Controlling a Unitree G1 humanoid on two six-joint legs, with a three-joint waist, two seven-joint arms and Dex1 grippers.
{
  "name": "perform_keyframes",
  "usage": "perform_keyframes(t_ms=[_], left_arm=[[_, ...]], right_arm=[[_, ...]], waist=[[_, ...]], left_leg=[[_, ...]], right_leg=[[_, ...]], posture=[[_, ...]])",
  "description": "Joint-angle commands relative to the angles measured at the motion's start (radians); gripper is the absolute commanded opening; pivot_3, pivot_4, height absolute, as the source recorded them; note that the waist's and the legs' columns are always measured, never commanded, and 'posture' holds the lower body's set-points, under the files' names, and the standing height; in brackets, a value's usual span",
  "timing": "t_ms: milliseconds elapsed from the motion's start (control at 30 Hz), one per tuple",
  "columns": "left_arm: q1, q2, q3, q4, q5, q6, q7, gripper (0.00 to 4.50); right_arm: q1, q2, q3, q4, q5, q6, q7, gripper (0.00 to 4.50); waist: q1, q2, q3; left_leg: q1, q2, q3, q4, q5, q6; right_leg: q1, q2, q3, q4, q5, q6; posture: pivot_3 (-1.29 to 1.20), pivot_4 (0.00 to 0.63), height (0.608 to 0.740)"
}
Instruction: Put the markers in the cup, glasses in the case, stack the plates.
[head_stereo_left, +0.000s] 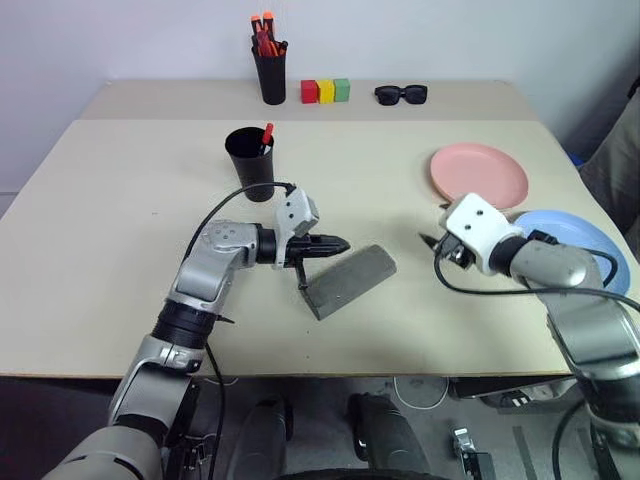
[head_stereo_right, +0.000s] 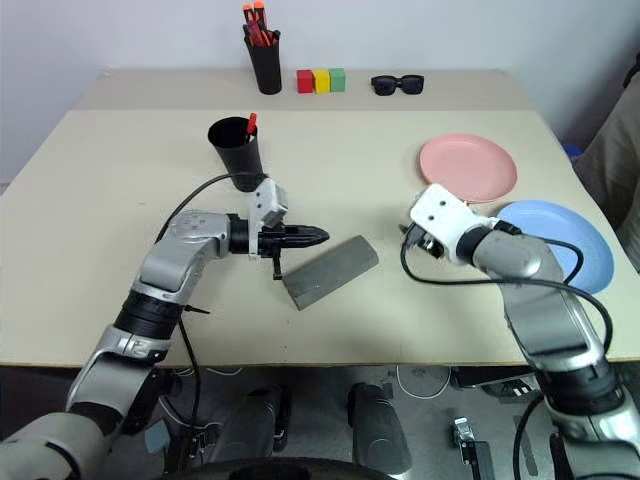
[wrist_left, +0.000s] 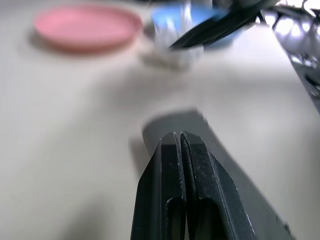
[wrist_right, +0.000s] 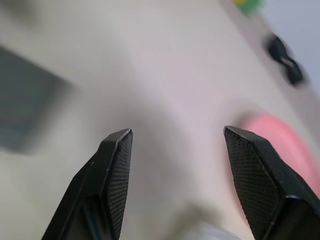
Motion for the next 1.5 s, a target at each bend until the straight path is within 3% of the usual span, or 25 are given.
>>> perform_keyframes(t_ms=[33, 400, 500, 633, 667, 767, 867, 1000, 1167, 1333, 1467, 1500], left_arm=[[0.051, -0.004, 0.024, -0.135, -0.085, -0.01, 0.011, 0.06], [0.164, 0.01, 0.029, -0.328, -0.199, 0.095, 0.122, 0.06], [0.184, 0.023, 0.029, -0.348, -0.211, 0.098, 0.142, 0.0], [0.203, 0.031, 0.022, -0.363, -0.223, 0.096, 0.16, 0.0], [0.205, 0.032, 0.021, -0.365, -0.225, 0.095, 0.164, 0.0], [0.204, 0.027, 0.012, -0.362, -0.226, 0.085, 0.172, 0.0], [0.194, 0.019, -0.012, -0.359, -0.224, 0.074, 0.173, 0.0], [0.18, -0.006, -0.07, -0.347, -0.21, 0.057, 0.163, 0.0], [0.148, -0.044, -0.147, -0.291, -0.163, 0.003, 0.151, 0.0], [0.109, -0.081, -0.189, -0.223, -0.146, -0.04, 0.121, 0.0], [0.093, -0.087, -0.199, -0.186, -0.132, -0.07, 0.104, 0.0], [0.092, -0.086, -0.199, -0.182, -0.13, -0.075, 0.103, 0.0]], right_arm=[[-0.117, 0.023, 0.038, 0.242, -0.096, -0.092, -0.088, 2.92], [-0.489, 0.144, 0.154, 1.124, -0.214, -0.49, -0.184, 2.92], [-0.525, 0.153, 0.161, 1.219, -0.227, -0.552, -0.193, 2.09], [-0.541, 0.154, 0.16, 1.255, -0.242, -0.605, -0.206, 0.05], [-0.54, 0.152, 0.158, 1.253, -0.245, -0.616, -0.21, 0.05], [-0.509, 0.124, 0.138, 1.14, -0.245, -0.639, -0.214, 0.05], [-0.418, 0.061, 0.095, 0.897, -0.234, -0.607, -0.178, 0.05], [-0.178, -0.047, -0.071, 0.427, -0.117, -0.422, -0.033, 0.05], [0.158, -0.154, -0.308, 0.013, -0.032, -0.177, 0.112, 0.05], [0.448, -0.161, -0.472, -0.14, -0.011, -0.084, 0.169, 0.05], [0.505, -0.156, -0.48, -0.094, -0.014, -0.053, 0.147, 0.05], [0.512, -0.161, -0.479, -0.083, -0.012, -0.044, 0.151, 0.35]], waist=[[0.001, 0.0, 0.0], [-0.001, 0.001, 0.0], [-0.005, 0.001, 0.0], [-0.004, 0.001, 0.0], [-0.004, 0.001, 0.0], [-0.005, 0.001, 0.0], [0.0, 0.002, 0.001], [0.015, 0.002, 0.0], [0.014, 0.004, 0.0], [0.002, 0.004, -0.001], [-0.005, 0.006, -0.002], [-0.003, 0.006, -0.002]], left_leg=[[0.0, 0.0, 0.0, 0.0, 0.0, 0.0], [0.0, 0.0, 0.0, 0.0, 0.0, 0.0], [0.0, -0.001, 0.0, 0.0, 0.0, 0.0], [0.001, -0.001, 0.0, 0.0, 0.0, 0.0], [0.001, -0.001, 0.0, 0.0, 0.0, 0.0], [0.001, -0.001, 0.0, 0.0, 0.0, 0.0], [0.0, -0.001, 0.0, 0.0, 0.0, 0.0], [0.0, -0.001, -0.002, 0.0, 0.0, 0.0], [0.0, -0.002, -0.003, 0.001, 0.0, 0.0], [0.003, -0.001, -0.002, 0.001, 0.0, 0.0], [0.006, 0.0, 0.002, 0.001, 0.0, 0.001], [0.006, 0.0, 0.002, 0.001, 0.0, 0.001]], right_leg=[[0.0, 0.0, 0.0, 0.0, 0.0, 0.0], [0.0, 0.001, 0.0, 0.0, 0.001, 0.001], [0.001, 0.0, 0.001, 0.0, 0.001, 0.001], [0.001, 0.001, 0.001, 0.0, 0.001, 0.001], [0.001, 0.001, 0.001, 0.0, 0.001, 0.001], [0.001, 0.001, 0.001, 0.0, 0.001, 0.001], [0.001, 0.001, 0.001, 0.0, 0.001, 0.001], [0.001, 0.0, 0.0, 0.0, 0.001, 0.001], [0.003, 0.0, -0.001, -0.001, 0.0, 0.0], [0.006, 0.001, 0.0, -0.002, -0.002, -0.002], [0.006, 0.001, 0.003, -0.001, -0.002, -0.003], [0.006, 0.001, 0.003, -0.001, -0.002, -0.003]], posture=[[0.0, 0.15, 0.74], [0.0, 0.15, 0.74], [0.0, 0.15, 0.74], [0.0, 0.15, 0.74], [0.0, 0.15, 0.74], [0.0, 0.15, 0.74], [0.0, 0.15, 0.74], [0.0, 0.15, 0.74], [0.0, 0.15, 0.74], [0.0, 0.15, 0.74], [0.0, 0.15, 0.74], [0.0, 0.15, 0.74]])
